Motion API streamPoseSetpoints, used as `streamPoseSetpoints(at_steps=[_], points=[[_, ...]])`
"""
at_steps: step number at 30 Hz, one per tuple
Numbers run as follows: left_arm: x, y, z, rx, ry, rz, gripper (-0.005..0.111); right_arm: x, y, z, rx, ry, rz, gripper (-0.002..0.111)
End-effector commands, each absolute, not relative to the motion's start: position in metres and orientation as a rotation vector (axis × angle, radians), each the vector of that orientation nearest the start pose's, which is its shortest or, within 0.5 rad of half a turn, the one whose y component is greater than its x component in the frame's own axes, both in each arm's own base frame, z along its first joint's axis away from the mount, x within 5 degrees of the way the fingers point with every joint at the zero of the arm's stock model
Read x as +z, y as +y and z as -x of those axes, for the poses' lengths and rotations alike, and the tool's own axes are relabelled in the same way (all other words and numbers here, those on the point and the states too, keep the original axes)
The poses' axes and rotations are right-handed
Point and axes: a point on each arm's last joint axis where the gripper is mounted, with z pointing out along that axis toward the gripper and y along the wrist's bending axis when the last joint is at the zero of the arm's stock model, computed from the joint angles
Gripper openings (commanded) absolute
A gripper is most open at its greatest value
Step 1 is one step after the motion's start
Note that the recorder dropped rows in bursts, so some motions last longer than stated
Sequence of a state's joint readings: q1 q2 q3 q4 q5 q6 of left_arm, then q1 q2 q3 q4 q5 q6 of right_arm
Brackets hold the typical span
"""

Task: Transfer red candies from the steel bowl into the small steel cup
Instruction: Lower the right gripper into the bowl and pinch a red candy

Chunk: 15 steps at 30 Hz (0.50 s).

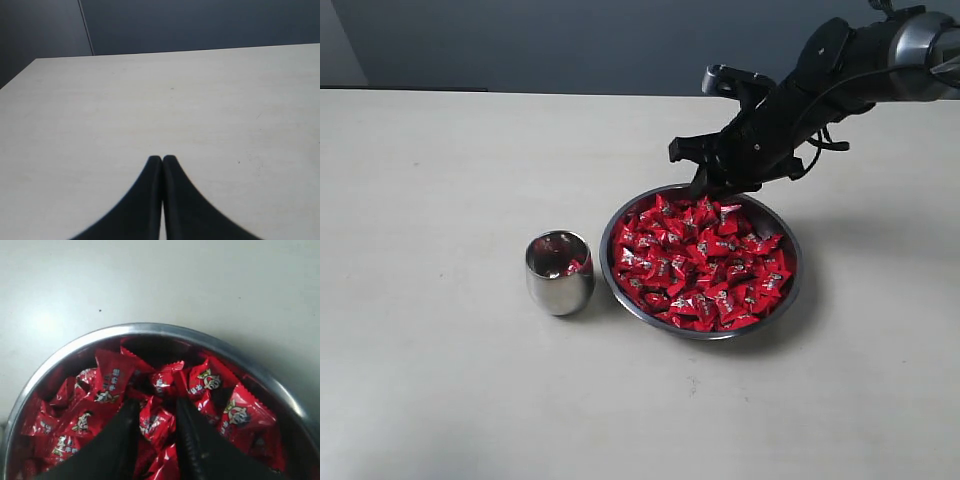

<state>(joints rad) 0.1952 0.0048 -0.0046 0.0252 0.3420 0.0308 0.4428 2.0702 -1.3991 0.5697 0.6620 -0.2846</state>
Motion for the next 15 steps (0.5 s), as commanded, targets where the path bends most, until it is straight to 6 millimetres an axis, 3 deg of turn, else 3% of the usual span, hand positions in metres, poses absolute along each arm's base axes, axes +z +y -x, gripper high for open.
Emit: streamPoseSetpoints(at_steps=[1,4,15], points=[[0.183,0.011,-0.053,0.179,1.817,0.126,0.0,0.145,0.208,-0.37,0.637,2.783,0.472,0.026],[0.183,0.011,-0.053,0.179,1.817,0.126,0.0,0.136,0.21,-0.369,0.634,2.81,0.477,0.026],[0.183,0.011,-0.053,0.179,1.817,0.126,0.0,0.133,0.208,-0.37,0.608,2.811,0.497,0.026]])
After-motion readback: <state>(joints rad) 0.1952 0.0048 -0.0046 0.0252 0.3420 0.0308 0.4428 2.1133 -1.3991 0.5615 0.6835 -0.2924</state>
